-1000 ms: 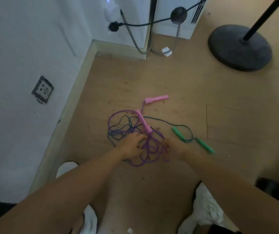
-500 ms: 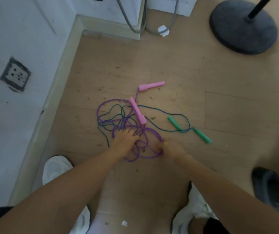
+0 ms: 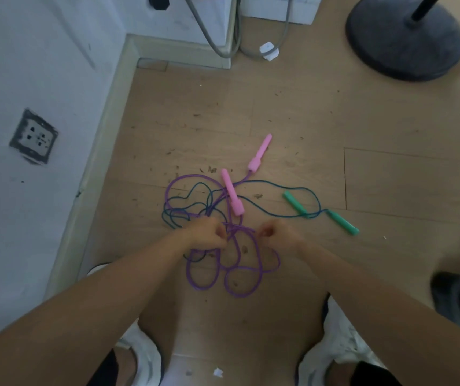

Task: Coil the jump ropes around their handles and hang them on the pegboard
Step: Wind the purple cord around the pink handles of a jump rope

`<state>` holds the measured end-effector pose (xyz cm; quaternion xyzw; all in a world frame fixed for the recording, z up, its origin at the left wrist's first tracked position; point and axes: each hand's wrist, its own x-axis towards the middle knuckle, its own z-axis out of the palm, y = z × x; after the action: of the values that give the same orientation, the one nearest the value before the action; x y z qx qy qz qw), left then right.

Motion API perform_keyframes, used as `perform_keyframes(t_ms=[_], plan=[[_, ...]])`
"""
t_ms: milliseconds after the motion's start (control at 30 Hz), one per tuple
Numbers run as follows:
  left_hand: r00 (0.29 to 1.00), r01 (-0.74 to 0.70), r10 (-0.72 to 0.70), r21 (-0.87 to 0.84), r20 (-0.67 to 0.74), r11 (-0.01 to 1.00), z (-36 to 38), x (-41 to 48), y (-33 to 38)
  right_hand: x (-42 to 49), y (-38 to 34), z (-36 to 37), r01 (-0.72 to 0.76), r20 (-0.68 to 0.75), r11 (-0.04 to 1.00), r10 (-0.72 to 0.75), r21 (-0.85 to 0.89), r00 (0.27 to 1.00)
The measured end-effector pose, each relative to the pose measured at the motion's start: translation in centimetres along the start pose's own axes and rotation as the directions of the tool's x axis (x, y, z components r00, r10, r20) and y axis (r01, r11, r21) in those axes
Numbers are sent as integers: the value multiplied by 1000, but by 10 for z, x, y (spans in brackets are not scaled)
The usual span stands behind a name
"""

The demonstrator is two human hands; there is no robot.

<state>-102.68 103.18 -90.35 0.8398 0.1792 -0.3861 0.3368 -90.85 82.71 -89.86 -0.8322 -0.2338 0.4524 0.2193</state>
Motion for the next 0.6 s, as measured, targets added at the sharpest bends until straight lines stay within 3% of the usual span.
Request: perform_keyframes(t_ms=[67,133,233,367,500,600], plan=[[960,-25,-10,-120,-280,992,2,7,8,11,-6,-8,24,-133,1000,-22,12,991],[897,-73,-6,-162,-442,984,5,17,19,27,-11,-21,4,-239,1000,1,18,971],[901,-56,54,8,-431,998,12,38,28,59,-19,-43,22,-266,998,-7,53,964],[913,9,34,103,-406,995,20,50,30,94,-35,-66,6,-188,983,-41,-185,981],[862,-37,42,20,-506,999,21,44,25,132,-39,-64,-25,-92,949,-4,-315,996],[858,-121,52,-103,-511,987,22,38,7,136,-46,-59,-18,-179,948,-42,-317,983]])
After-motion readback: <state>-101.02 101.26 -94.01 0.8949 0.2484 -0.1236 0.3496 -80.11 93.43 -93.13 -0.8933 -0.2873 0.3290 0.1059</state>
